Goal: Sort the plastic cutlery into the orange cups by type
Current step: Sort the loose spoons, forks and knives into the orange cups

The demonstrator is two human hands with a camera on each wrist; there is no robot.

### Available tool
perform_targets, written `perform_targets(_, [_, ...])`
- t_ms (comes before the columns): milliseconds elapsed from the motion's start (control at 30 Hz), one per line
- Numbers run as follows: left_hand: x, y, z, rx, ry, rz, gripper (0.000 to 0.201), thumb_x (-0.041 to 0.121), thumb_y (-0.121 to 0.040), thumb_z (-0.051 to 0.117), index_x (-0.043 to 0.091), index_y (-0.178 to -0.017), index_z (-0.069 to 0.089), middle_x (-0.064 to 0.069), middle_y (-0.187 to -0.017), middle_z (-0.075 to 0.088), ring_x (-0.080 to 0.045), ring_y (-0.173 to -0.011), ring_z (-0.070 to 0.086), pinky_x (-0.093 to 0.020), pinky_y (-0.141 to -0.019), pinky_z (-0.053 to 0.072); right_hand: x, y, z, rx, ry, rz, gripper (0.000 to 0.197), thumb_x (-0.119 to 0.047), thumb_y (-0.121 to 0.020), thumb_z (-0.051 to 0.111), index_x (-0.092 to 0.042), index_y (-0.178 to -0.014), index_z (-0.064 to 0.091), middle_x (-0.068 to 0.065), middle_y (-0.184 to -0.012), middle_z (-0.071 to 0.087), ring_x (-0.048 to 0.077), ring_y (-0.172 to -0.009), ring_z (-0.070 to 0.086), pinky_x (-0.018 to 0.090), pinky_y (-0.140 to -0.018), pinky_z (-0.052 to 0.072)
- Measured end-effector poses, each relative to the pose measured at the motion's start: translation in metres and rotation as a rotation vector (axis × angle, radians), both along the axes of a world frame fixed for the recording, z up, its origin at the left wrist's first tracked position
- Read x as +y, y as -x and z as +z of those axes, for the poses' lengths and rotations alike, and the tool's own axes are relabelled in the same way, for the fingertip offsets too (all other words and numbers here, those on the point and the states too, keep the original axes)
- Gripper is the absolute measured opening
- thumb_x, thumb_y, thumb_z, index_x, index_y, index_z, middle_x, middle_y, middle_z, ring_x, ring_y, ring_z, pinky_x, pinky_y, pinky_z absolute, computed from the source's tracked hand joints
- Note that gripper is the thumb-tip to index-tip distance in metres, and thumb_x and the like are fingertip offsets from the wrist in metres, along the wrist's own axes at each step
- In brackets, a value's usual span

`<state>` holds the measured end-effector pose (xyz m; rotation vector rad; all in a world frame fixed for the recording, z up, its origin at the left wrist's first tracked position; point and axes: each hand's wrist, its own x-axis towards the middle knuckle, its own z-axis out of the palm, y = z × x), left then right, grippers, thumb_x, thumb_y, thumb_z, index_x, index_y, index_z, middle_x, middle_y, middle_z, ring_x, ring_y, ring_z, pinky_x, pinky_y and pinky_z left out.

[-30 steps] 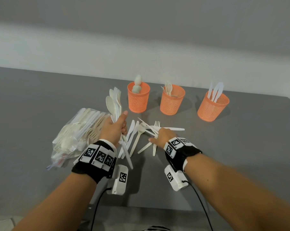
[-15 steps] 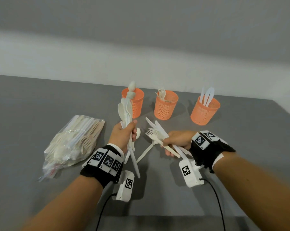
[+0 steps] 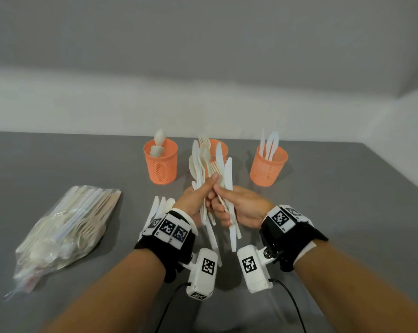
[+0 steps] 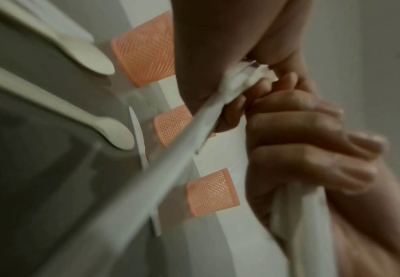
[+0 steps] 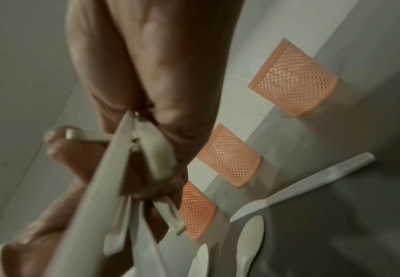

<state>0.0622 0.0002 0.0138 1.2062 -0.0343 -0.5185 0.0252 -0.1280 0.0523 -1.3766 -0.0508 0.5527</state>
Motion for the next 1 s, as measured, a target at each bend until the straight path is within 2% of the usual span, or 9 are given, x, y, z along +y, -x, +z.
perform_targets(67, [-0.007,-0.004,0.002,0.023,-0.001,-0.083,0.06,0.061,-0.057,0.074,0.008,-0.05,0.048,-0.012,-0.043,0.056,-0.026,-0.045,0.055,-0.04,-0.064,0.051,-0.009,0.0,0.001,-0.018,0.035,0.032,0.041,-0.044,-0.095,0.035,-0.01,-0.08,0.051,0.002,-0.054,0.045,0.012,-0.041,0.04,0.022,-0.042,0.038])
perform_targets(167, [-0.022,-0.006,0.008,0.04,0.035,-0.118,0.049,0.046,-0.077,0.066,0.009,-0.047,0.052,-0.01,-0.039,0.051,-0.023,-0.038,0.056,-0.032,-0.051,0.053,-0.025,-0.003,0.003,-0.005,0.093,0.059,0.054,-0.056,-0.091,0.03,-0.008,-0.08,0.052,0.003,-0.05,0.046,0.016,-0.04,0.043,0.025,-0.044,0.043])
perform_targets(300, [-0.045,-0.007,0.016,0.056,0.012,0.059,0.027,0.022,-0.085,0.058,0.003,-0.067,0.055,-0.008,-0.042,0.043,-0.024,-0.036,0.051,-0.031,-0.045,0.05,-0.04,-0.012,0.003,-0.004,0.125,-0.008,0.055,-0.055,-0.091,0.032,-0.005,-0.082,0.053,0.003,-0.049,0.049,0.015,-0.038,0.044,0.022,-0.04,0.041])
perform_targets(500, [-0.07,-0.025,0.019,0.069,0.032,0.262,0.027,0.018,-0.086,0.057,0.006,-0.064,0.049,-0.003,-0.043,0.036,-0.02,-0.037,0.046,-0.027,-0.044,0.046,-0.058,-0.023,-0.003,-0.235,0.196,-0.246,0.043,-0.038,-0.098,0.034,-0.009,-0.084,0.061,0.009,-0.064,0.056,0.014,-0.043,0.051,0.021,-0.037,0.043])
perform_targets(700, [-0.092,-0.038,0.017,0.056,0.076,0.316,0.02,0.02,-0.09,0.052,0.003,-0.08,0.056,-0.004,-0.046,0.052,-0.018,-0.039,0.053,-0.026,-0.046,0.048,-0.073,-0.035,-0.005,-0.286,0.247,-0.371,0.041,-0.032,-0.101,0.029,-0.009,-0.083,0.058,0.01,-0.062,0.059,0.015,-0.041,0.054,0.024,-0.038,0.046])
perform_targets(800, [-0.098,-0.047,0.013,0.076,0.092,0.35,0.023,0.022,-0.092,0.049,0.002,-0.089,0.059,-0.013,-0.065,0.061,-0.024,-0.049,0.059,-0.031,-0.051,0.05,-0.079,-0.039,-0.009,-0.314,0.363,-0.306,0.031,-0.031,-0.1,0.031,-0.011,-0.109,0.053,0.005,-0.065,0.055,0.011,-0.044,0.05,0.023,-0.038,0.043])
perform_targets(900, [-0.103,-0.056,0.013,0.121,0.154,0.375,0.027,0.019,-0.095,0.045,0.0,-0.111,0.055,-0.005,-0.067,0.067,-0.015,-0.057,0.064,-0.027,-0.054,0.054,-0.089,-0.046,-0.013,-0.436,0.573,-0.278,0.028,-0.029,-0.1,0.031,-0.017,-0.117,0.049,0.004,-0.084,0.059,0.015,-0.066,0.055,0.027,-0.053,0.047])
perform_targets(967, [-0.104,-0.062,0.013,0.1,0.187,0.4,0.014,0.015,-0.095,0.044,0.006,-0.102,0.053,0.001,-0.052,0.061,-0.011,-0.047,0.057,-0.026,-0.052,0.051,-0.101,-0.052,-0.012,-0.465,0.67,-0.278,0.022,-0.026,-0.1,0.03,-0.018,-0.102,0.05,0.001,-0.078,0.057,0.012,-0.068,0.052,0.028,-0.066,0.043])
perform_targets(1000, [-0.103,-0.065,0.014,0.085,0.19,0.413,0.007,0.014,-0.095,0.046,0.01,-0.093,0.051,0.002,-0.049,0.056,-0.011,-0.046,0.053,-0.026,-0.052,0.05,-0.106,-0.054,-0.01,-0.426,0.666,-0.281,0.021,-0.026,-0.1,0.03,-0.019,-0.094,0.048,-0.001,-0.072,0.054,0.011,-0.063,0.05,0.027,-0.063,0.042])
